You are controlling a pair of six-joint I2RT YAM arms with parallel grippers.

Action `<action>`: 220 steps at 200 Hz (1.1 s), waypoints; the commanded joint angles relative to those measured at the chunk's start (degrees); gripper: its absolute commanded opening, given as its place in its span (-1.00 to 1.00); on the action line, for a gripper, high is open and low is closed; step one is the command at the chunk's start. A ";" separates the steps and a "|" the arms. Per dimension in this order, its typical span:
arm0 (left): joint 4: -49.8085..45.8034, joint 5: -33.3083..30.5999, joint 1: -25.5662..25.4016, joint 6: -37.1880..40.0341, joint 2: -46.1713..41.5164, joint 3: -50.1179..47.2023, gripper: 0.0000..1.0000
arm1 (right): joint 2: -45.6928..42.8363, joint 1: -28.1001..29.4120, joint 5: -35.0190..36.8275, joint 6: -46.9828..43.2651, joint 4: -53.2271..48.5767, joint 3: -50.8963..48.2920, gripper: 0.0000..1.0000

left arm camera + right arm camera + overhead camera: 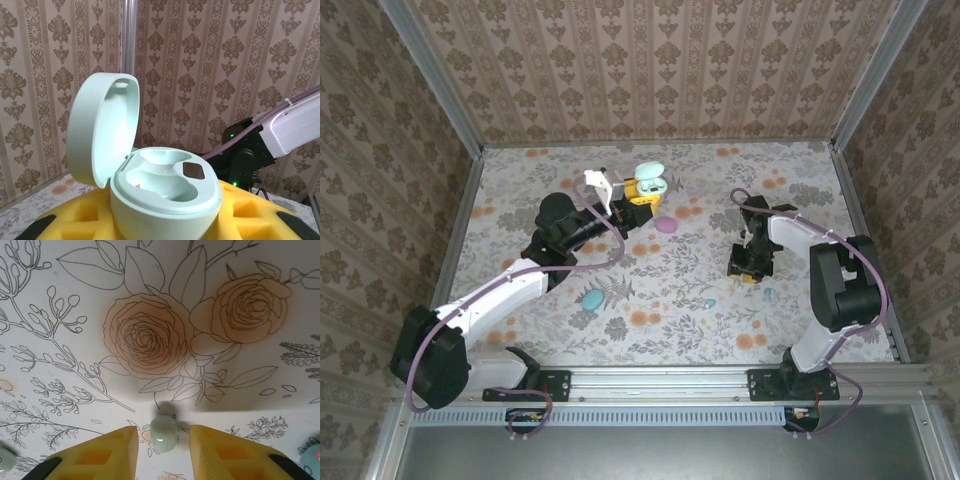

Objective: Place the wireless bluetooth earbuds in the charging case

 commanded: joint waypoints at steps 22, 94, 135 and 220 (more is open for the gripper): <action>0.79 0.50 0.25 0.21 -0.17 1.60 -0.31 | 1.83 0.94 0.96 -0.37 -2.79 1.97 -0.34; 0.59 0.28 0.33 0.49 -0.60 1.38 -0.32 | 2.98 1.24 2.30 -1.02 -3.15 2.07 -0.37; 0.64 0.25 0.35 0.43 -0.57 1.38 -0.32 | 3.47 1.36 2.39 -1.29 -2.72 2.11 -0.40; 0.68 0.30 0.35 0.29 -0.44 1.40 -0.32 | 4.38 1.64 2.64 -1.74 -2.18 2.08 -0.46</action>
